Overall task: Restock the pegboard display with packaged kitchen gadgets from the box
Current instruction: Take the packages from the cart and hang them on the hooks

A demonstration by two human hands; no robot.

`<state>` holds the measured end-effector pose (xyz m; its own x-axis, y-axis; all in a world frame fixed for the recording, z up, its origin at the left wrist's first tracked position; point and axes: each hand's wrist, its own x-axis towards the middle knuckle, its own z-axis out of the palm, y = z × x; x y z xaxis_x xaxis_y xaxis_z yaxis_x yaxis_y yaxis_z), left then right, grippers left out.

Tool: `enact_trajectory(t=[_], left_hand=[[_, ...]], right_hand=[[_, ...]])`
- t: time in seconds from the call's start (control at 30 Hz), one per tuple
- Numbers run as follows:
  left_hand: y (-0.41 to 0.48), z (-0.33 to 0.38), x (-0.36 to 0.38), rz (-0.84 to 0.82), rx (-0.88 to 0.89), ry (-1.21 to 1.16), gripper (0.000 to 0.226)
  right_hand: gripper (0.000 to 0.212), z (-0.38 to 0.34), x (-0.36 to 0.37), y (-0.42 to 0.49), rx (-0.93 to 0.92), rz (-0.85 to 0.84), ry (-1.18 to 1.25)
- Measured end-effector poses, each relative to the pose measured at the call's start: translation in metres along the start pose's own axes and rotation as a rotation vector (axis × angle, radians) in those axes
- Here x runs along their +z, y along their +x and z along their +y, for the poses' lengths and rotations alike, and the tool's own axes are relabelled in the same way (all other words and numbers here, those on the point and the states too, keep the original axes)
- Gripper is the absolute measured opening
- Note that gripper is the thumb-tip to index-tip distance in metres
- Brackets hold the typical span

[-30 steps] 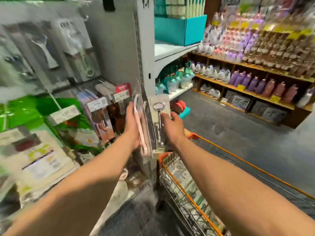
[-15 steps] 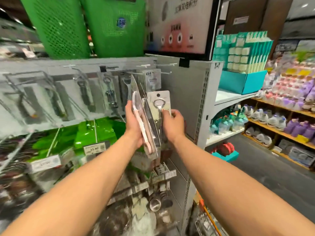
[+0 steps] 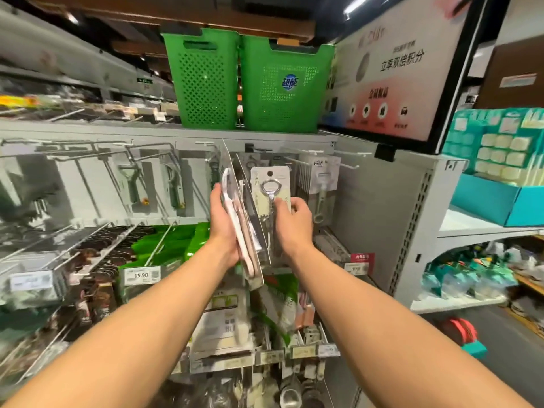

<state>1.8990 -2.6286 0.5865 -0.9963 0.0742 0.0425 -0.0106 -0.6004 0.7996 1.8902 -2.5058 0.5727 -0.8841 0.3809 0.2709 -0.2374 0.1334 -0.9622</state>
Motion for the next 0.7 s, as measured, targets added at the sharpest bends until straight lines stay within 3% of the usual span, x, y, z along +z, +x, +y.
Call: enact_trajectory(t=[0.27,0.43,0.7], left_hand=[[0.001,0.012,0.003,0.018,0.021,0.031,0.091],[0.005,0.015,0.005,0.012,0.029,0.031,0.081],[0.015,0.013,0.002,0.058,0.044,0.033,0.081]], right_hand=[[0.019,-0.011,0.009,0.017,-0.016,-0.027,0.004],[0.017,-0.010,0.012,0.026,0.000,-0.030,0.005],[0.024,-0.006,0.019,0.039,0.031,-0.033,-0.028]])
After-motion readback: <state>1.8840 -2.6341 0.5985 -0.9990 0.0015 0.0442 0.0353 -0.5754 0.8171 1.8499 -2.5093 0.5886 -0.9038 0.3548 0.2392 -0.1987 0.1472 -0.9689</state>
